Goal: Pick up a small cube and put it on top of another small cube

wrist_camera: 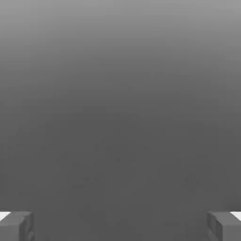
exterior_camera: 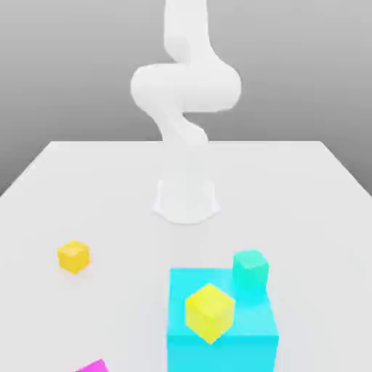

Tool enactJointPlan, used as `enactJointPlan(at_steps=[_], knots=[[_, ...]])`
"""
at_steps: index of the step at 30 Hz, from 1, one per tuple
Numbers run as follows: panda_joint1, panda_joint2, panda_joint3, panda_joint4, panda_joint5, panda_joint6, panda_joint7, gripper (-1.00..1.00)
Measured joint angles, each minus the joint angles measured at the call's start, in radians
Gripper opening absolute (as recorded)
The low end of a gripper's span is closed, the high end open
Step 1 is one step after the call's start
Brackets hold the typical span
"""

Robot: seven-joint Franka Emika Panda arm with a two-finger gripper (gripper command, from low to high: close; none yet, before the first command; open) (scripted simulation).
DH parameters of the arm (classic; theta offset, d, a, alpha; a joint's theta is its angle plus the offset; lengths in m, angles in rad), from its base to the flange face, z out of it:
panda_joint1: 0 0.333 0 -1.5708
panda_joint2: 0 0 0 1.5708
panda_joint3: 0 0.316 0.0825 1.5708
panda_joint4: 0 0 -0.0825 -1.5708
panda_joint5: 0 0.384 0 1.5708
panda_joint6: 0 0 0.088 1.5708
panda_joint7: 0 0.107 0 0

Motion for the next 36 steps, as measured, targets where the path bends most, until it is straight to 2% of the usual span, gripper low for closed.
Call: enactJointPlan(at_steps=[15,29,34,35,36], knots=[[-0.115,0.550,0.007,0.047,0.014,0.139,0.334,0.00],[-0.154,1.058,-0.054,0.090,0.032,0.267,0.637,0.00],[-0.163,1.239,-0.053,0.122,0.053,0.378,0.659,0.00],[-0.165,1.262,-0.051,0.126,0.055,0.396,0.658,-1.00],[-0.165,1.262,-0.051,0.126,0.055,0.396,0.658,-1.00]])
